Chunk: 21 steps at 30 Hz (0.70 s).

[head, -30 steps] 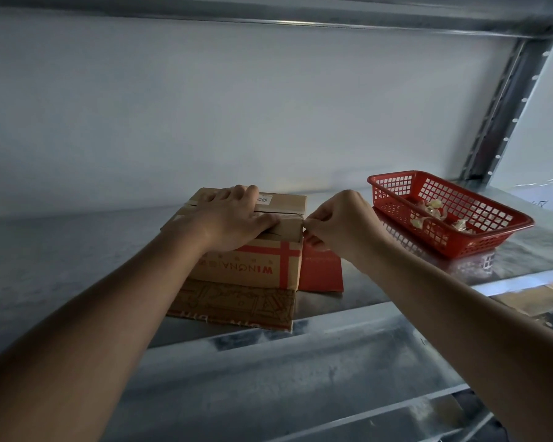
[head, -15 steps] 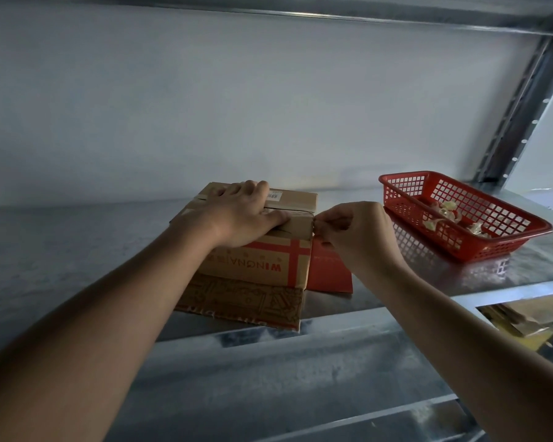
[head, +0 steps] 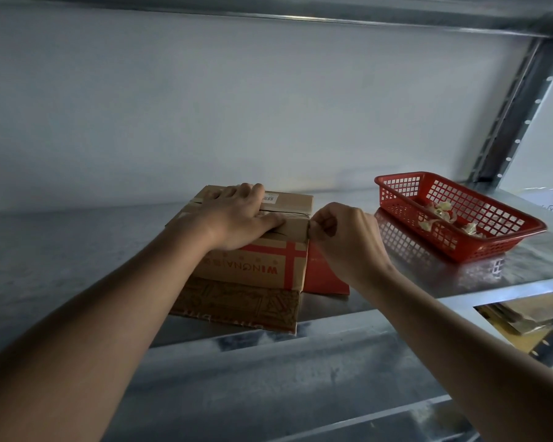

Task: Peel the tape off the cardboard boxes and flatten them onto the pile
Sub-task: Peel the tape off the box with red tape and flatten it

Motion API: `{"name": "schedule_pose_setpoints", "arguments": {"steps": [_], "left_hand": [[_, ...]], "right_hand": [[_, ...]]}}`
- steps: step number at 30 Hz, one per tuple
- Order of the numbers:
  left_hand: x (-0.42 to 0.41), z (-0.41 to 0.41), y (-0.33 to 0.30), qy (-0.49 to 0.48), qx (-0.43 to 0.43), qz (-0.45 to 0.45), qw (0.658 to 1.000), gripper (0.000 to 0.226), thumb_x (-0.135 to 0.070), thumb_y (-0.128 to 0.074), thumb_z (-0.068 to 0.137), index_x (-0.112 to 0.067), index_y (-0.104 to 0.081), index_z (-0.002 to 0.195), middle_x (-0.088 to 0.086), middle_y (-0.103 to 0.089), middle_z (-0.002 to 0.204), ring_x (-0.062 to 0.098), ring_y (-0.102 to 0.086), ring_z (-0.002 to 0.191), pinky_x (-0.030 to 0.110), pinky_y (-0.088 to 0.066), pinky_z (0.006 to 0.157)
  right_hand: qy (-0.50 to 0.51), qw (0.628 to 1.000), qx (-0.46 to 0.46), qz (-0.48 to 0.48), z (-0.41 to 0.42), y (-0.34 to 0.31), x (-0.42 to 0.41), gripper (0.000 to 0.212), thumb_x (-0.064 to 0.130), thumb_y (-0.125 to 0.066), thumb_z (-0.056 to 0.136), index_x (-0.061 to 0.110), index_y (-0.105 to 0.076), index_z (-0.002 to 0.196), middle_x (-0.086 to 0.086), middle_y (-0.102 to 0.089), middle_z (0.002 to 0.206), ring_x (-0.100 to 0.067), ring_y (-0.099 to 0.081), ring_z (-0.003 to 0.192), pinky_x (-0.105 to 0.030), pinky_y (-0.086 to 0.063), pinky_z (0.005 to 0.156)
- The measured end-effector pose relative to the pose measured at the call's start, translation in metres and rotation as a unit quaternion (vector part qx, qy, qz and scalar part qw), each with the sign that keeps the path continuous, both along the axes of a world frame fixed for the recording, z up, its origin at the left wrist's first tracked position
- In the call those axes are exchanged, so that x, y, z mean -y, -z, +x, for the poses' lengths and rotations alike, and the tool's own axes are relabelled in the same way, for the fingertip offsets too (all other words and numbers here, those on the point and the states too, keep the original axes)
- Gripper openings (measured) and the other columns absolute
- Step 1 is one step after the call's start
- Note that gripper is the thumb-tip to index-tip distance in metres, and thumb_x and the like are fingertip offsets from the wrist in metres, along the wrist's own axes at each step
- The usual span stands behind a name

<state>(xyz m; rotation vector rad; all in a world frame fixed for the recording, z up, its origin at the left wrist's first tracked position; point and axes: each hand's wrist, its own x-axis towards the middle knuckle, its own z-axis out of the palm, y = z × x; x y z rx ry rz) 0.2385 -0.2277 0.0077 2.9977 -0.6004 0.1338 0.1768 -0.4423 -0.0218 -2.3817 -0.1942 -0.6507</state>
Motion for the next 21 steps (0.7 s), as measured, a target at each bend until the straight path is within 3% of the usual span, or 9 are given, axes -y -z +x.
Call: {"name": "schedule_pose_setpoints", "arguments": {"steps": [5,8,13,15,17,21], "left_hand": [[-0.001,0.001,0.000,0.002,0.001,-0.003,1.000,0.050,-0.079,-0.021,0.094,-0.033,-0.032,0.108,-0.003,-0.045,0.127,0.023,-0.041,0.129,0.047,-0.028,0.109],[-0.001,0.001,0.000,0.003,0.004,-0.008,1.000,0.050,-0.079,-0.022,0.094,-0.032,-0.032,0.106,-0.006,-0.041,0.119,0.018,-0.038,0.118,0.047,-0.028,0.106],[-0.001,0.002,0.001,0.003,0.001,-0.013,1.000,0.053,-0.081,-0.021,0.094,-0.031,-0.034,0.107,-0.007,-0.042,0.120,0.015,-0.033,0.111,0.047,-0.028,0.107],[0.000,0.001,0.000,0.003,0.003,-0.008,1.000,0.052,-0.081,-0.020,0.094,-0.031,-0.032,0.105,-0.007,-0.041,0.120,0.015,-0.033,0.111,0.047,-0.027,0.108],[0.000,0.000,0.001,0.002,0.001,-0.008,1.000,0.051,-0.080,-0.020,0.094,-0.032,-0.032,0.106,-0.006,-0.042,0.123,0.017,-0.036,0.116,0.047,-0.026,0.107],[-0.001,0.001,0.001,0.001,-0.002,-0.009,1.000,0.048,-0.079,-0.021,0.095,-0.034,-0.030,0.108,-0.004,-0.044,0.131,0.023,-0.039,0.129,0.046,-0.025,0.106]], "right_hand": [[-0.052,0.996,0.046,-0.056,0.004,0.002,0.007,0.001,0.012,-0.070,0.093,0.013,-0.069,0.093,0.004,-0.070,0.083,-0.012,-0.065,0.072,-0.033,-0.057,0.065],[-0.057,0.994,0.071,-0.061,0.007,0.006,0.009,0.004,0.012,-0.073,0.092,0.011,-0.069,0.093,0.002,-0.070,0.084,-0.011,-0.065,0.071,-0.027,-0.054,0.063],[-0.031,0.994,0.064,0.079,0.001,0.024,0.008,0.009,0.016,-0.069,0.096,0.019,-0.077,0.096,0.016,-0.072,0.079,0.000,-0.068,0.073,-0.014,-0.053,0.063],[-0.037,0.990,0.044,0.128,-0.004,0.029,0.008,0.012,0.018,-0.069,0.097,0.022,-0.079,0.104,0.017,-0.075,0.085,0.004,-0.071,0.078,-0.015,-0.057,0.067],[-0.035,0.988,0.041,0.148,-0.007,0.032,0.006,0.013,0.022,-0.071,0.097,0.026,-0.080,0.106,0.020,-0.075,0.087,0.005,-0.071,0.081,-0.020,-0.060,0.072],[-0.006,0.987,0.066,0.146,-0.007,0.029,-0.002,0.016,0.017,-0.074,0.093,0.031,-0.082,0.096,0.033,-0.065,0.072,0.011,-0.068,0.079,-0.010,-0.053,0.069]]}}
